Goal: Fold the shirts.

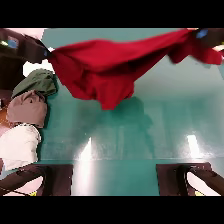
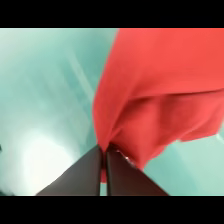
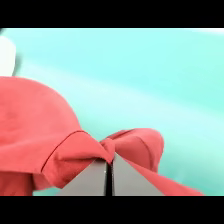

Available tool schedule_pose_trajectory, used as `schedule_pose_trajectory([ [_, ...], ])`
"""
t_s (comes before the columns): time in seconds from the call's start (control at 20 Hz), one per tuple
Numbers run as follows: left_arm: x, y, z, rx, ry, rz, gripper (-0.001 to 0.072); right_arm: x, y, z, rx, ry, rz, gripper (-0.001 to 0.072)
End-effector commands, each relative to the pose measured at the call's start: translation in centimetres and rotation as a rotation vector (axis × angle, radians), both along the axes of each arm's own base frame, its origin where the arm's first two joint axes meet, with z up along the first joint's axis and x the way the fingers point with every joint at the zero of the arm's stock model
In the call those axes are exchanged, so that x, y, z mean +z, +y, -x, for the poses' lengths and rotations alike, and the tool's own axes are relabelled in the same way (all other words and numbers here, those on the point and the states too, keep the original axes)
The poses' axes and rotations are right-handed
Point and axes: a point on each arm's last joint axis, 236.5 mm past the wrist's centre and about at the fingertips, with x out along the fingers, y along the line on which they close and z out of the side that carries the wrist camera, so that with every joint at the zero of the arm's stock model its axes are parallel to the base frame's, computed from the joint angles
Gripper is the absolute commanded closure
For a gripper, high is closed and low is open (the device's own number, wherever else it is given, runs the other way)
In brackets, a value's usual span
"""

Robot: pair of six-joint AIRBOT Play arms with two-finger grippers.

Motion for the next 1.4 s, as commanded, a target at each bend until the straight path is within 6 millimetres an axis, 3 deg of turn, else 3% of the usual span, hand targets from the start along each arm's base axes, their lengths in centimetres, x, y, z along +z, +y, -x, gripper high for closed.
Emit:
schedule_pose_trajectory([
  [0.0, 4.1, -0.6, 3.0, -0.032, -0.029, 0.052, 0.0683, 7.5, -2.2, 5.7, -0.073, -0.153, 0.018, 0.0698],
  [0.15, 5.2, -3.4, 5.4, -0.147, -0.005, 0.149, 0.0684, 8.4, -2.6, 7.6, -0.089, -0.143, 0.030, 0.0698],
  [0.25, 2.6, -4.3, 6.3, -0.194, 0.105, 0.152, 0.0684, 6.4, -2.3, 7.6, -0.078, -0.054, 0.000, 0.0698],
  [0.35, -3.1, -4.0, 7.0, -0.197, 0.301, 0.104, 0.0684, 1.7, -1.6, 7.3, -0.053, 0.113, -0.025, 0.0698],
  [0.45, -9.1, -4.0, 7.0, -0.180, 0.467, 0.090, 0.0684, -4.7, -0.1, 7.6, 0.012, 0.319, -0.024, 0.0698],
  [0.65, -22.8, -3.9, 7.9, -0.091, 0.713, 0.097, 0.0684, -16.3, 3.1, 8.1, 0.101, 0.606, -0.041, 0.0698],
  [0.75, -29.0, -3.3, 9.3, -0.074, 0.762, 0.080, 0.0683, -20.9, 4.0, 8.3, 0.105, 0.688, -0.055, 0.0698],
  [0.85, -33.2, -2.4, 10.1, -0.026, 0.773, 0.057, 0.0683, -24.4, 4.2, 8.6, 0.096, 0.759, -0.064, 0.0699],
  [0.9, -34.0, -1.8, 10.3, -0.019, 0.773, 0.032, 0.0610, -25.6, 4.2, 8.9, 0.098, 0.801, -0.063, 0.0698],
  [0.95, -33.8, -1.6, 10.2, -0.023, 0.767, 0.017, 0.0249, -26.5, 4.3, 9.1, 0.102, 0.839, -0.060, 0.0698],
  [1.0, -33.2, -1.6, 10.0, -0.032, 0.764, 0.014, -0.0001, -26.9, 4.3, 9.3, 0.108, 0.865, -0.060, 0.0698],
  [1.15, -31.2, -2.4, 8.3, -0.040, 0.709, 0.049, -0.0006, -27.4, 4.4, 8.9, 0.104, 0.876, -0.063, 0.0698],
  [1.35, -30.9, -2.6, 4.6, 0.036, 0.575, 0.093, -0.0006, -26.8, 4.3, 8.8, 0.101, 0.846, -0.064, 0.0698],
])
